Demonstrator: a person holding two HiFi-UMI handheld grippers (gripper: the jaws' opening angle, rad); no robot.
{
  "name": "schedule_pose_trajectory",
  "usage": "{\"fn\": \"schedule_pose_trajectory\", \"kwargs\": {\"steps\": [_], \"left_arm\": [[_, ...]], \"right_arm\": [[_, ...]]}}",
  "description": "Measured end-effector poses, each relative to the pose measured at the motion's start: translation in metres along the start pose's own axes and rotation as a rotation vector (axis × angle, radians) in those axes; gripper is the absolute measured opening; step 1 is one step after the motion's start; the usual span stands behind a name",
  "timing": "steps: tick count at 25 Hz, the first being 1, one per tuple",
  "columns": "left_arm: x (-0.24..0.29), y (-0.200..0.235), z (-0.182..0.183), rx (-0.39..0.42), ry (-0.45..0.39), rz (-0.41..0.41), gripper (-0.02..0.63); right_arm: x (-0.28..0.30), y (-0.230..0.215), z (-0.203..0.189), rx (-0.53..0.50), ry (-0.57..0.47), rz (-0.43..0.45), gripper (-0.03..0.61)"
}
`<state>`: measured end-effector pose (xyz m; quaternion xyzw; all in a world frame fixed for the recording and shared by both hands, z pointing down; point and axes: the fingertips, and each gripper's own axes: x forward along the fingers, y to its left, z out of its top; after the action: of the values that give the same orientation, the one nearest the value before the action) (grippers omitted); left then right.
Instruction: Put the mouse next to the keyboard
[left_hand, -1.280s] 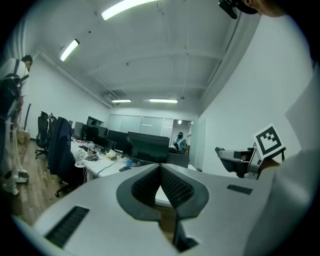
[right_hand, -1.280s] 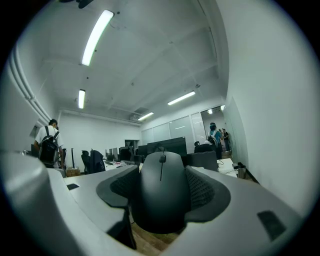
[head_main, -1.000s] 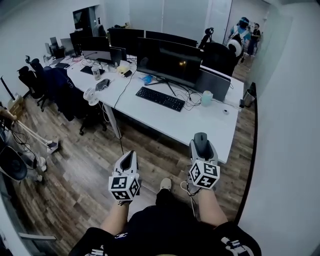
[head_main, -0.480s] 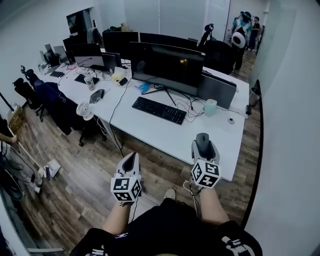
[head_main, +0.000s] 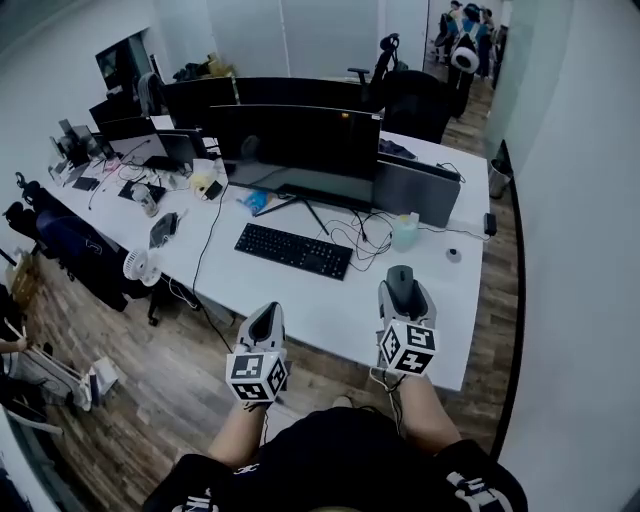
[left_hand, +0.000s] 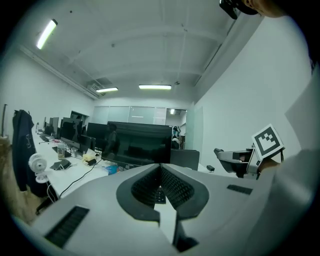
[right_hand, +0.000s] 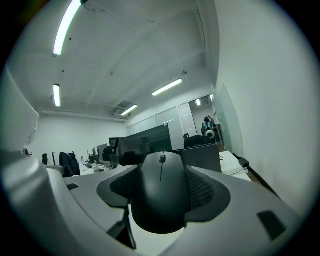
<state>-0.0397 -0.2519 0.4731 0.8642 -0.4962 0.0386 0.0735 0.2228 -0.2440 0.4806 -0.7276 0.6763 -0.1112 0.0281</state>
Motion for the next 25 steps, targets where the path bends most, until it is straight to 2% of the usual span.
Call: {"fn": "schedule_pose_trajectory", "kwargs": {"steps": [5,9,12,19,25], "left_arm": [[0.073,-0.021,0.007,0.028,0.016,-0.067,0.017],[0.11,-0.042,0.008,0.056,0.034,-0.119,0.017],[0.131,-0.053,0.004,0.07,0.058,-0.159,0.017],[0.163,-0.077,-0.002,0.072,0.076,-0.261,0.017],[0.178,-0.071,-0.01,0.078,0.076,-0.357,0.017]], "right_arm": [[0.04,-0.041,0.006,0.015,0.006,-0.042,0.308],[0.055,-0.073,0.005,0.047,0.015,-0.088,0.308],[0.059,-0.085,-0.001,0.084,0.024,-0.104,0.308],[0.055,-0.107,-0.012,0.098,0.036,-0.18,0.308],[0.056,-0.103,-0.024,0.087,0.045,-0.271,0.308]]}}
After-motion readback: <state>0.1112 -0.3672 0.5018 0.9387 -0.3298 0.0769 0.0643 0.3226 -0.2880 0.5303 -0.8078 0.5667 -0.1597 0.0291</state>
